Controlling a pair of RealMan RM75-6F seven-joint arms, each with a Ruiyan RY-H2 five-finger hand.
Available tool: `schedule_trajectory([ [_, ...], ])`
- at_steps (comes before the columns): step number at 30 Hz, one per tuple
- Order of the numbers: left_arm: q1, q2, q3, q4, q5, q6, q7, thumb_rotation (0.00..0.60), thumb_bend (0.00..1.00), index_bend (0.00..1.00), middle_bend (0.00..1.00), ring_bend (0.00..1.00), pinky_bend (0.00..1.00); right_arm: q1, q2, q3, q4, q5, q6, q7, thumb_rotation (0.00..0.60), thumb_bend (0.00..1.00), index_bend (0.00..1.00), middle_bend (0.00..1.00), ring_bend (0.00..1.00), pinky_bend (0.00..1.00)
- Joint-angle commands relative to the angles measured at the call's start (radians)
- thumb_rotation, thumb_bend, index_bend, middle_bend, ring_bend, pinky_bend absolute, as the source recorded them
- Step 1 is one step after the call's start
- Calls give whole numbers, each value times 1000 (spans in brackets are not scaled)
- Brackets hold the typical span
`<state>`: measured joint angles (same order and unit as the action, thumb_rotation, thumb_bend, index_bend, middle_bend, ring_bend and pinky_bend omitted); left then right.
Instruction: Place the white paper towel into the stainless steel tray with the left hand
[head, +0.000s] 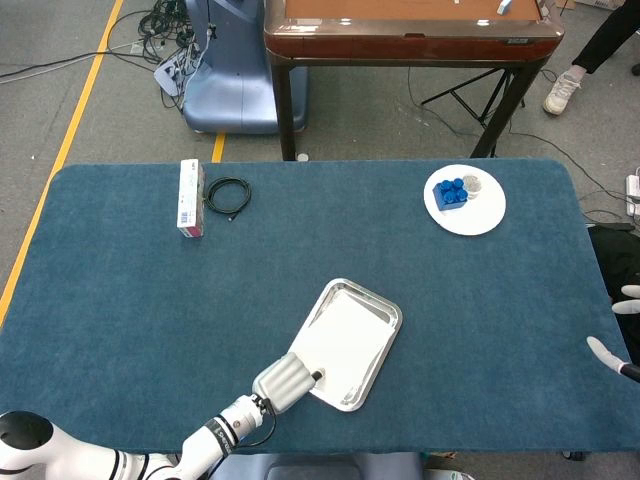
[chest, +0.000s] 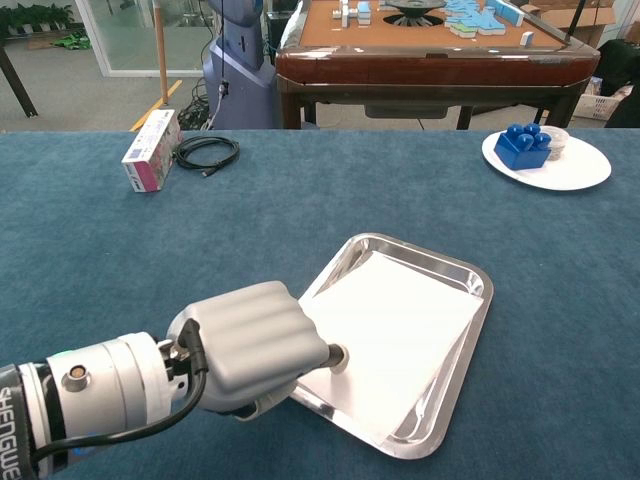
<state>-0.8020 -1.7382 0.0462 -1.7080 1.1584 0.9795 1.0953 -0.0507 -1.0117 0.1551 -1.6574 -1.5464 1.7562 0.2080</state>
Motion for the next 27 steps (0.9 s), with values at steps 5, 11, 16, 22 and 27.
schedule_trajectory([
  [5,-16,-14,-9,-10,-34,13,45,600,631,260,1000,986,1000,-1,0,0,0,-2,2,3,600,120,455,353,274,429],
  [11,-32,-28,-15,-10,-71,17,71,600,631,260,1000,986,1000,-3,1,2,1,-1,7,12,600,120,455,353,274,429],
  [16,-43,-38,-17,1,-93,17,77,600,631,260,1000,986,1000,-5,3,2,2,-1,10,16,600,120,455,353,274,429],
  [22,-54,-44,-20,15,-94,22,63,600,630,260,1000,986,1000,-5,3,3,2,-1,10,17,600,120,455,353,274,429],
  [27,-62,-48,-22,24,-100,25,60,600,631,260,1000,986,1000,-5,3,3,2,-1,10,19,600,120,455,353,274,429],
])
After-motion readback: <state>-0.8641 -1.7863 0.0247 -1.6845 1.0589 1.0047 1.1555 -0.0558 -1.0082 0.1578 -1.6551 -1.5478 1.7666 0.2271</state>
